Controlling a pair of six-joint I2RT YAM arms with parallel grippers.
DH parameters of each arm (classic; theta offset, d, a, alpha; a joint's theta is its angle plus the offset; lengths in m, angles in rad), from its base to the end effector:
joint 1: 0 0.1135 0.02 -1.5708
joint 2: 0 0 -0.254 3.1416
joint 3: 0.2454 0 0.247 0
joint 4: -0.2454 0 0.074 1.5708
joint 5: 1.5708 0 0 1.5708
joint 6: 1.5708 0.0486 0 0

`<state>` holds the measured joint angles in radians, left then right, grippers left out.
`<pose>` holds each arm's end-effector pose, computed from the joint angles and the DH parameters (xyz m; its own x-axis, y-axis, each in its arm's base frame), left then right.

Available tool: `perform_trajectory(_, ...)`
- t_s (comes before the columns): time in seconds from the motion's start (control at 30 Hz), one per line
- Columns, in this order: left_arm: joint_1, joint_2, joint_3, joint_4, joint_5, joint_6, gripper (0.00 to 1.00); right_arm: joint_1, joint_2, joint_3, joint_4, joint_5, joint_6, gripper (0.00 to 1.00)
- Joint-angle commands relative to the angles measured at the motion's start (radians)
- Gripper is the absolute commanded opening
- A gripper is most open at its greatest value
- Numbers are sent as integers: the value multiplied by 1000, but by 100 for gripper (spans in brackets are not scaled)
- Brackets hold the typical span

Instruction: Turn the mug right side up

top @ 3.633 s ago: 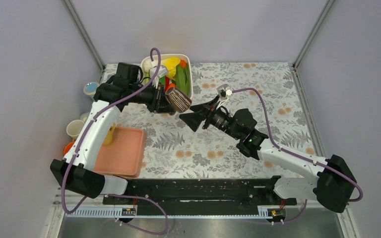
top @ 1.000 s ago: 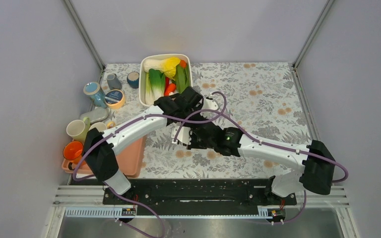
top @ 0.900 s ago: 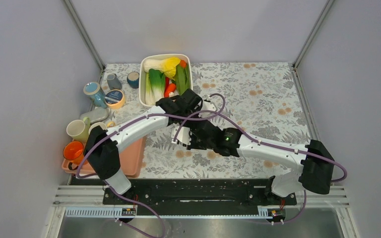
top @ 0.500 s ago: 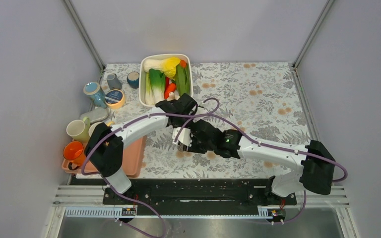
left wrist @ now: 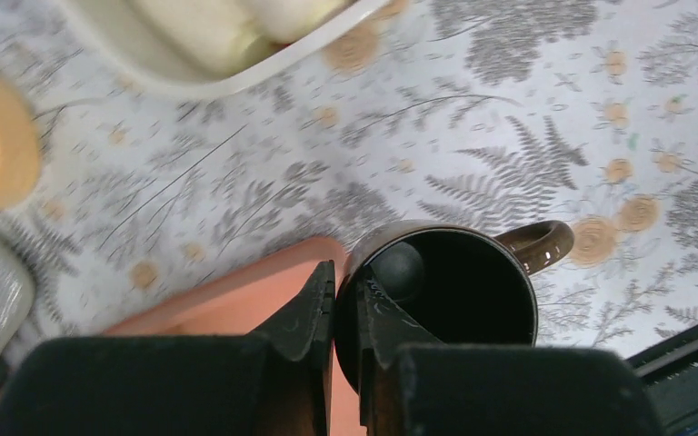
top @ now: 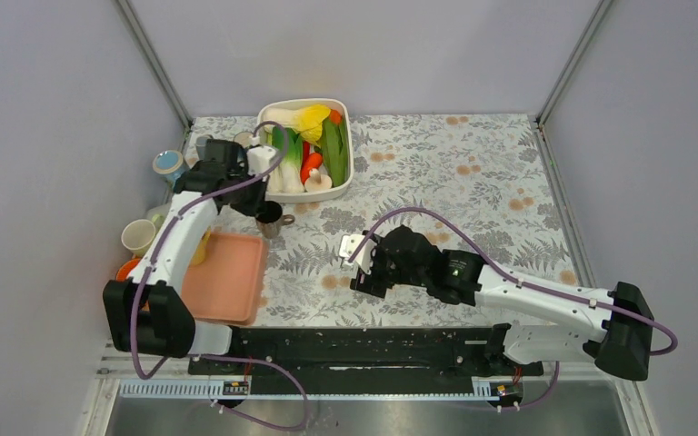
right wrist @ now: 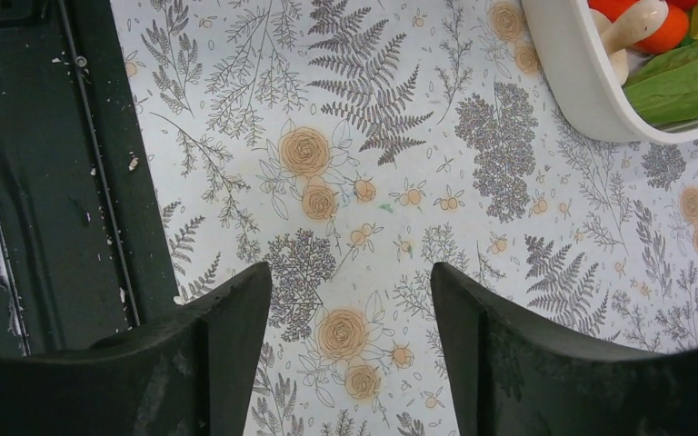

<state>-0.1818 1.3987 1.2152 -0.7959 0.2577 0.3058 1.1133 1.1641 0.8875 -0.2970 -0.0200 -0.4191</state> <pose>0.2835 -0.0647 0.2786 -0.6839 0.4217 -0.5954 0.5458 0.8372 -0.0339 0.1181 0.2421 0.2726 0.1491 -0.6183 -0.7717 -0.9237 0.1915 -0.3319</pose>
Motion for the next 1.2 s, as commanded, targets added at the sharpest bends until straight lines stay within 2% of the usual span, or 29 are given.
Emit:
perform_trajectory(0.0, 166, -88, -49, -29, 72, 82, 0, 1, -28, -36, 97, 14, 50, 76)
perform_trajectory(0.1, 302, -101, -85, -47, 109, 114, 0, -4, -26, -51, 120, 15, 56, 78)
perform_trajectory(0.23, 405, -110, -164, -11, 131, 150, 0, -17, -16, -62, 131, 15, 72, 80)
perform_trajectory(0.37, 434, -110, -239, 68, 104, 180, 0, -24, -12, -77, 145, 15, 73, 80)
perform_trajectory(0.63, 500, -103, -340, 300, 195, 199, 0, -32, -49, -111, 164, 4, 80, 81)
perform_trajectory(0.77, 507, -99, -386, 378, 180, 202, 0, -33, -70, -130, 169, 2, 83, 81)
perform_trajectory(0.8, 507, -97, -388, 377, 183, 209, 4, -33, -73, -132, 172, 3, 84, 81)
perform_trajectory(0.97, 507, -118, -343, 284, 229, 256, 40, -37, -74, -136, 177, 5, 88, 81)
perform_trajectory(1.1, 507, -144, -231, 164, 295, 229, 57, -38, -64, -142, 188, -1, 91, 81)
perform_trajectory(1.17, 507, -151, -170, 114, 333, 207, 62, -39, -57, -147, 198, -4, 94, 81)
